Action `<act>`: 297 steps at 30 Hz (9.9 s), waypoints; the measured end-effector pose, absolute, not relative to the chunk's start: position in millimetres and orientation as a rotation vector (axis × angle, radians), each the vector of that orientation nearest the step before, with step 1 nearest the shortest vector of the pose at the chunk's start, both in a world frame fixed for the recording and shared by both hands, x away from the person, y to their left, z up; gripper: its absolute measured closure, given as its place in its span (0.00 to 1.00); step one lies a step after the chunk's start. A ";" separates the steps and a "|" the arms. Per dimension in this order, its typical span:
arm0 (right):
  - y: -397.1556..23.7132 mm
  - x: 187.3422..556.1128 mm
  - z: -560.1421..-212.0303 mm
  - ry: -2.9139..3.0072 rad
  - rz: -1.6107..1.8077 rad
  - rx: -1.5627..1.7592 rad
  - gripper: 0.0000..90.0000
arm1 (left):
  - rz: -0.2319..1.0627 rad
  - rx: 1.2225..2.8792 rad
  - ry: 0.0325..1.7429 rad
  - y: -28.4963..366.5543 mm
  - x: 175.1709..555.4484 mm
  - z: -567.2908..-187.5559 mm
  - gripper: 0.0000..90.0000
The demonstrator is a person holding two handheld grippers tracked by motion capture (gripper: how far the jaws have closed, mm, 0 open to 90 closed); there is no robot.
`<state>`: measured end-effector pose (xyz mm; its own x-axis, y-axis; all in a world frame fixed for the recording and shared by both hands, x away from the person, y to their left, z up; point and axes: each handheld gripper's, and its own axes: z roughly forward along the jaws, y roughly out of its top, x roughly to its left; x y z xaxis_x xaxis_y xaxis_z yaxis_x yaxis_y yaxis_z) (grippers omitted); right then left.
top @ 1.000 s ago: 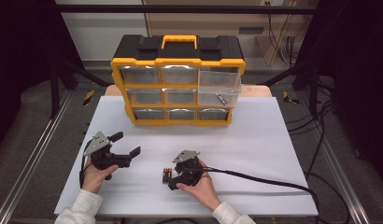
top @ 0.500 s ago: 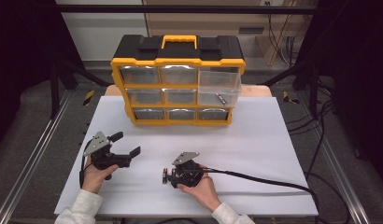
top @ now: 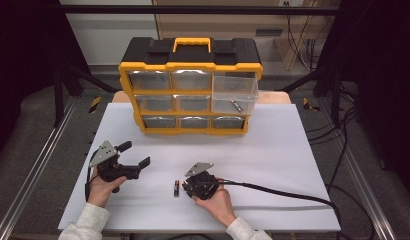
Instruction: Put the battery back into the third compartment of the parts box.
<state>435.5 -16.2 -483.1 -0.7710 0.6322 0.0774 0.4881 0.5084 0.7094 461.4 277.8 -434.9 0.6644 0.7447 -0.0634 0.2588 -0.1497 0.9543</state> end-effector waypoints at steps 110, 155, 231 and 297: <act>-127.0 528.3 -213.4 1.972 1.315 1.013 0.86 | 0.514 1.718 0.818 277.4 461.4 -435.3 0.02; -142.6 462.9 -251.5 1.835 1.516 0.944 0.06 | 0.519 1.720 0.818 277.1 460.9 -434.8 0.02; 12.4 435.4 -469.3 2.519 1.209 0.912 0.14 | 0.523 1.719 0.816 277.3 460.7 -435.8 0.02; -71.3 440.1 -378.5 2.317 1.343 0.915 0.86 | 0.526 1.725 0.814 276.4 460.4 -435.8 0.02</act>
